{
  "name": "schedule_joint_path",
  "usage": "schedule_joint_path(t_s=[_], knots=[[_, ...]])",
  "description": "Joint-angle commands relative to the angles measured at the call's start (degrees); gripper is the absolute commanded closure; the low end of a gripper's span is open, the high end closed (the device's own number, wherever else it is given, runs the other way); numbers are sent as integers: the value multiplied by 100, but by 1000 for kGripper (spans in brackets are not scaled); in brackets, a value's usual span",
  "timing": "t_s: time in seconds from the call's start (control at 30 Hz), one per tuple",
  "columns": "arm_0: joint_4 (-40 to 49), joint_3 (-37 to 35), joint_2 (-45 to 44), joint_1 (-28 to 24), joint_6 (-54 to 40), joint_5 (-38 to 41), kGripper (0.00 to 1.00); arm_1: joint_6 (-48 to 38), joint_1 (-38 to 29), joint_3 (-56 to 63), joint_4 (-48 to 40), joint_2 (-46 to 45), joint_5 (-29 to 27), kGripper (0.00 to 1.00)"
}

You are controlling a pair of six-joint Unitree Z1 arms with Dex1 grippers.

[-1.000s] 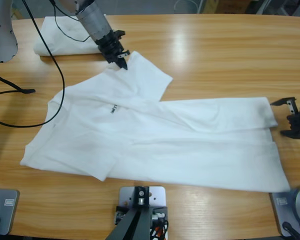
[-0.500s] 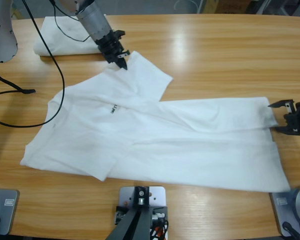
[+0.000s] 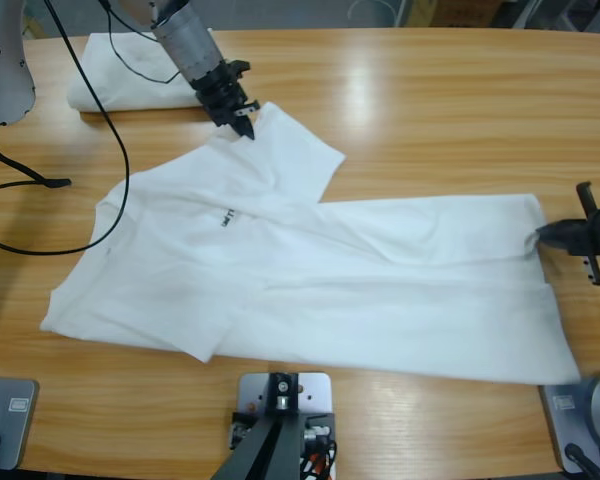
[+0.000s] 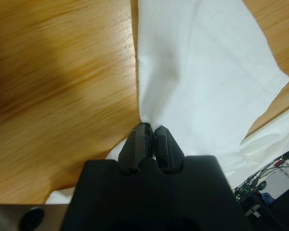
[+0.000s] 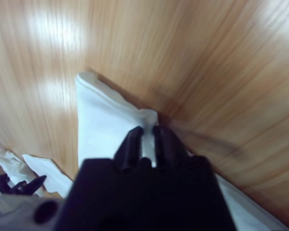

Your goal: Fold clothes

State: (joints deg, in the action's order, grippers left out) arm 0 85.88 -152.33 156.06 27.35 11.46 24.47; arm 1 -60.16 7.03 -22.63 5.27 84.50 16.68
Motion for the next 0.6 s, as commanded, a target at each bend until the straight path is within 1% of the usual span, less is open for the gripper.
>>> schedule_joint_path(t_s=[0.03, 0.23, 0.37, 0.4, 0.43, 0.47, 0.5, 0.53, 0.6], knots=[[863, -3154, 398, 44, -118, -385, 1000, 61, -272, 118, 408, -580, -45, 1000], [856, -3233, 167, 41, -162, -566, 1000, 166, -343, -316, 1151, -1052, -63, 1000], [870, -3233, 81, 0, -192, -582, 1000, 185, -360, -383, 1220, -1046, -140, 1000], [883, -3233, 102, -1, -197, -583, 1000, 187, -369, -381, 1208, -997, -165, 870], [886, -3233, 122, 4, -197, -576, 1000, 180, -369, -372, 1206, -886, -166, 455], [883, -3233, 137, 18, -195, -575, 1000, 150, -367, -356, 1209, -790, -189, 182], [877, -3233, 153, 36, -188, -575, 1000, 101, -369, -319, 1204, -689, -226, 75], [877, -3233, 166, 51, -188, -575, 1000, 27, -365, -268, 1197, -579, -263, 26], [886, -3233, 174, 71, -188, -575, 1000, -38, -369, -233, 1185, -480, -351, 0]])
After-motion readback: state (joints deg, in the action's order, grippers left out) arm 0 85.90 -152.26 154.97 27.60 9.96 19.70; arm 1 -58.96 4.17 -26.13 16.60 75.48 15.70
